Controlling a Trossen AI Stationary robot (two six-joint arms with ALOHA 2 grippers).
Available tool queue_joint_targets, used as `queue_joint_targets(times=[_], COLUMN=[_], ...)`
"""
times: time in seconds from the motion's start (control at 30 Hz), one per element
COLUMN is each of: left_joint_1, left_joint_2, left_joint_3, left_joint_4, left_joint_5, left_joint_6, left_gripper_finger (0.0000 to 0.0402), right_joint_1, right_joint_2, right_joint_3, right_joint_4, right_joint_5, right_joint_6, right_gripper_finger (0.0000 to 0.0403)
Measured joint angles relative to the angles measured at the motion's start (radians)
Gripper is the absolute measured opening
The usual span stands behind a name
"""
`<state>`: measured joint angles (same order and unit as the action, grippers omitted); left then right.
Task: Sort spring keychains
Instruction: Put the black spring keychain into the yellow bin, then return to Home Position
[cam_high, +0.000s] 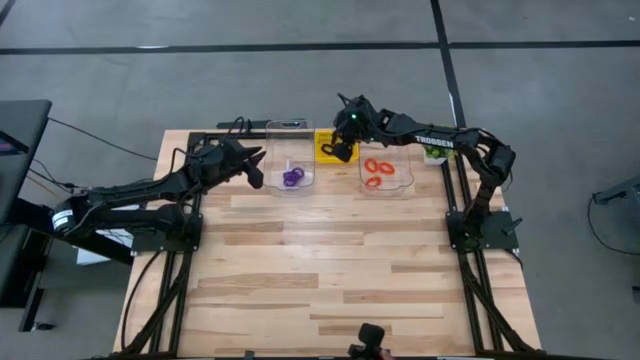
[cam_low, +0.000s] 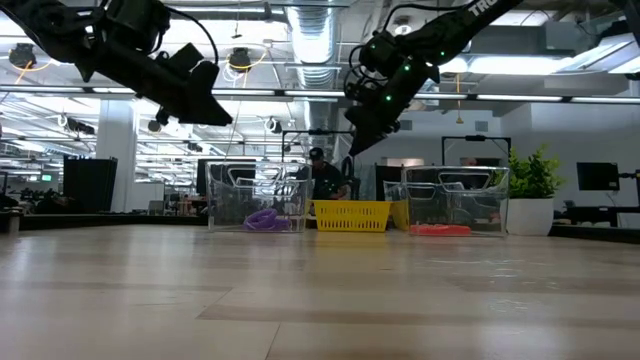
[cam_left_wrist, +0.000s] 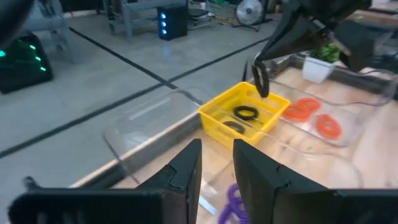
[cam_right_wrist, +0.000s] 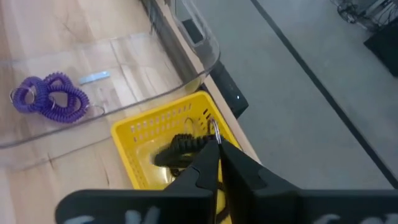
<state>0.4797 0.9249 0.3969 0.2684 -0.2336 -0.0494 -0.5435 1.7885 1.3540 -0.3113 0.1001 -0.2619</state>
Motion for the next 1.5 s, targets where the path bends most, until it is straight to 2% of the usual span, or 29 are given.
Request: queue_joint_targets(times=[0.3, 0.4, 0.5, 0.63, 0.9, 1.2, 1.33, 1.5], left_joint_1=[-0.002, -0.002, -0.002, -0.002, -0.003, -0.003, -0.003, -0.003], left_joint_2=[0.000, 0.000, -0.014, -0.073, -0.331, -0.644, -0.757, -0.882], left_joint_3=[0.000, 0.000, 0.000, 0.000, 0.000, 0.000, 0.000, 0.000], left_joint_4=[-0.005, -0.025, -0.055, -0.088, -0.096, -0.132, -0.206, -0.405], left_joint_5=[0.104, 0.137, 0.165, 0.183, 0.274, 0.280, 0.296, 0.356], left_joint_6=[-0.088, -0.119, -0.146, -0.151, -0.145, -0.193, -0.220, -0.278], left_gripper_finger=[0.0090, 0.0090, 0.0090, 0.0090, 0.0090, 0.0090, 0.0090, 0.0090], right_joint_1=[0.000, 0.003, 0.012, 0.028, 0.075, 0.092, 0.094, 0.118], right_joint_2=[0.000, 0.000, 0.000, -0.009, -0.153, -0.389, -0.468, -0.567], right_joint_3=[0.000, 0.000, 0.000, 0.000, 0.000, 0.000, 0.000, -0.044], right_joint_4=[-0.020, -0.021, -0.023, -0.069, -0.117, -0.121, -0.155, -0.179], right_joint_5=[0.000, 0.000, 0.000, 0.000, 0.000, 0.000, -0.002, -0.064], right_joint_6=[0.000, 0.015, 0.094, 0.165, 0.156, 0.098, 0.110, 0.168], right_gripper_finger=[0.0068, 0.0075, 0.0077, 0.0076, 0.0076, 0.0076, 0.0076, 0.0076])
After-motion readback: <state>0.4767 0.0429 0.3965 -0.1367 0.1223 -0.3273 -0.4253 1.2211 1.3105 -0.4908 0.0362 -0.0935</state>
